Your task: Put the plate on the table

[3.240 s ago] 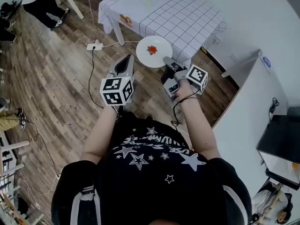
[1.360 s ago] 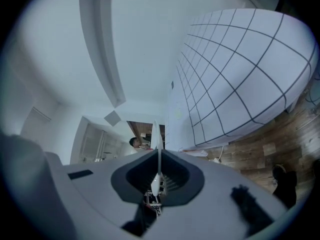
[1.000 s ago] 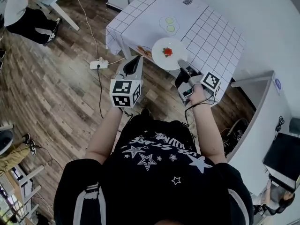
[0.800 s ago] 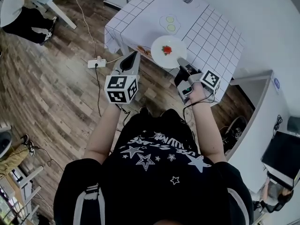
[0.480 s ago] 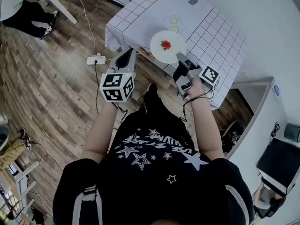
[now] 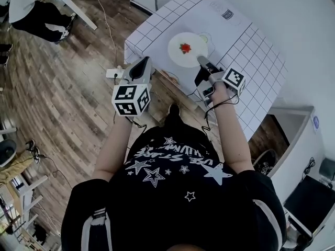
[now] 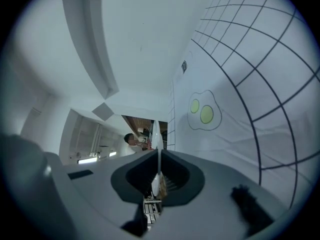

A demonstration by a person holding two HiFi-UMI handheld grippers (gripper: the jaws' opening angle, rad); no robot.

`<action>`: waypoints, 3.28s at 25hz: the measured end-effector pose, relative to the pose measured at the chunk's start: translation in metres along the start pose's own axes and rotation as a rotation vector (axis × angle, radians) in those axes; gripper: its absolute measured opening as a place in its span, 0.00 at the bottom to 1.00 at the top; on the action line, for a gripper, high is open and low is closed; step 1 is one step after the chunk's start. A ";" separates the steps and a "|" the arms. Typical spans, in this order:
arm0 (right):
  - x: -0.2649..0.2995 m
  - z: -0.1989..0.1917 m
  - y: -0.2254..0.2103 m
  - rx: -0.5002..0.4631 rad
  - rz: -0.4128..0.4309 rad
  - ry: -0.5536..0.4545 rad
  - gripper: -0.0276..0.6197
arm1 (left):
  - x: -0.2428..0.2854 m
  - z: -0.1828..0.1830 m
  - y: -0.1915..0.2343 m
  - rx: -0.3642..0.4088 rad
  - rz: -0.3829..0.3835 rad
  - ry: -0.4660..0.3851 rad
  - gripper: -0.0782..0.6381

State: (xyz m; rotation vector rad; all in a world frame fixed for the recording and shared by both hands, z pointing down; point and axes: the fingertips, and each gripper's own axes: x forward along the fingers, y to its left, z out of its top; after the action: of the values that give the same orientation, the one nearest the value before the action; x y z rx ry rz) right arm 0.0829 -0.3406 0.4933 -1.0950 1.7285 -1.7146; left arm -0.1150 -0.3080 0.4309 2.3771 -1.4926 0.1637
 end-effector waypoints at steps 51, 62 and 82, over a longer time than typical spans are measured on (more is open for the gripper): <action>0.156 0.073 -0.075 -0.013 -0.241 -0.002 0.08 | 0.214 0.019 0.099 0.053 -0.151 0.191 0.12; 0.153 0.048 -0.073 -0.185 -0.341 0.155 0.23 | 0.206 0.016 0.086 0.055 -0.138 0.181 0.12; 0.074 0.072 -0.013 -0.359 -0.056 0.170 0.09 | 0.149 0.021 0.021 0.059 -0.053 0.089 0.12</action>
State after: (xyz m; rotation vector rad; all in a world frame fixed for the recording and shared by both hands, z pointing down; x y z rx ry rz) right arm 0.1005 -0.4415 0.5130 -1.1830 2.1938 -1.6078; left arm -0.0687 -0.4505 0.4560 2.4184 -1.4017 0.3009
